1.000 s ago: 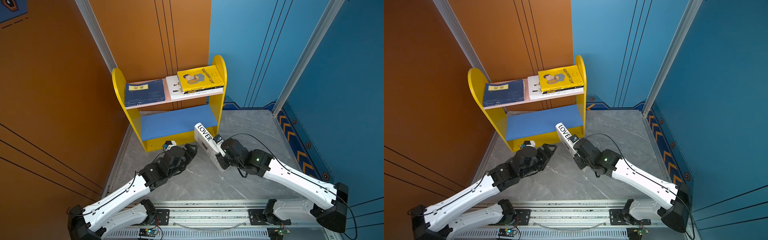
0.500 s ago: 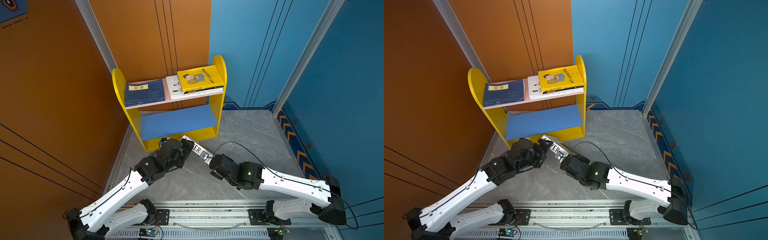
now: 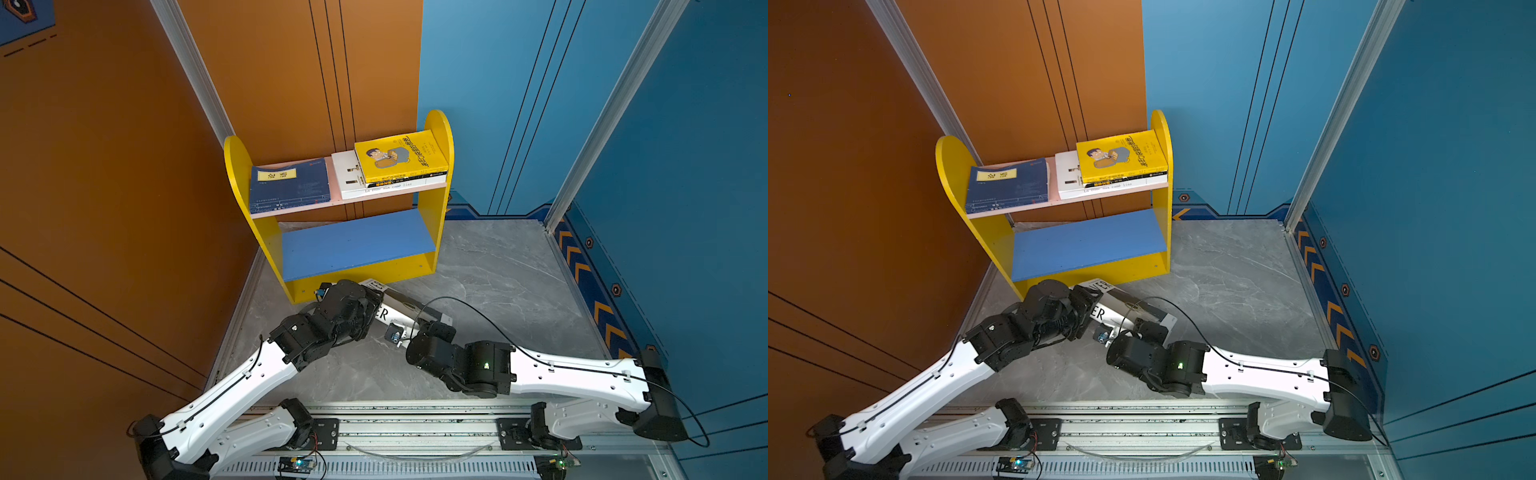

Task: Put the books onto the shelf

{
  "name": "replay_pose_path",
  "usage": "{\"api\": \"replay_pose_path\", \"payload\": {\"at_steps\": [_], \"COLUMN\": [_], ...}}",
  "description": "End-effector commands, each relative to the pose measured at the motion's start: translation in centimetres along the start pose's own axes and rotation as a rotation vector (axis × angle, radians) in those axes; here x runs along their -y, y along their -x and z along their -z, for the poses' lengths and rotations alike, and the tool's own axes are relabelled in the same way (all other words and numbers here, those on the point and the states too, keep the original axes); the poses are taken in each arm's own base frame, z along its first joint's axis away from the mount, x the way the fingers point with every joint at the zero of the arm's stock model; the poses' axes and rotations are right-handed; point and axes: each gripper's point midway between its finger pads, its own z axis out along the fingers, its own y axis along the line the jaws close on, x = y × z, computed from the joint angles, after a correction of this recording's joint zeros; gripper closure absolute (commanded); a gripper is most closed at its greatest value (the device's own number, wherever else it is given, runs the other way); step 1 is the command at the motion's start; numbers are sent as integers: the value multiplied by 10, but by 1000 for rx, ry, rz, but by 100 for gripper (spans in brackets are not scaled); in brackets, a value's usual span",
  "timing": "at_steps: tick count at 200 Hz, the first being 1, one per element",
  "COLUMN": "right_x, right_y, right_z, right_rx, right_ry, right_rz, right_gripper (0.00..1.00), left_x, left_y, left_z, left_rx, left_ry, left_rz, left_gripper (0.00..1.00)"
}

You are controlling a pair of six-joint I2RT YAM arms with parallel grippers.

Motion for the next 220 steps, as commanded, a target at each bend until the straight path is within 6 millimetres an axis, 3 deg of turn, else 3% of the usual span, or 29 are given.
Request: {"api": "replay_pose_path", "payload": {"at_steps": [1, 21, 53, 74, 104, 130, 151, 180, 203, 220], "right_x": [-1, -7, -9, -11, -11, 0, 22, 74, 133, 165], "right_y": [11, 14, 19, 21, 23, 27, 30, 30, 14, -4], "right_z": [0, 0, 1, -1, -4, 4, 15, 35, 43, 45], "right_rx": [37, 43, 57, 60, 63, 92, 138, 238, 319, 363], "right_ry": [-67, -77, -79, -80, -81, -67, -7, 70, 64, 56], "right_rz": [27, 51, 30, 26, -6, -115, -270, -585, -926, -1115], "right_gripper": [69, 69, 66, 61, 44, 18, 0, 0, 0, 0], "left_x": [-19, -30, -39, -42, -41, -36, -26, 4, 33, 48], "left_y": [1, 2, 6, 12, 30, 40, 45, 46, 47, 51], "left_z": [1, 2, 6, 11, 26, 41, 50, 61, 65, 66], "left_rx": [3, 8, 40, 78, 185, 230, 249, 275, 309, 359], "left_ry": [56, 78, 81, 63, -9, -87, -150, -259, -360, -393], "left_rz": [5, 17, 15, 6, -9, -8, -39, -119, -169, -209], "left_gripper": [32, 36, 52, 59, 71, 85, 85, 84, 84, 84]}}
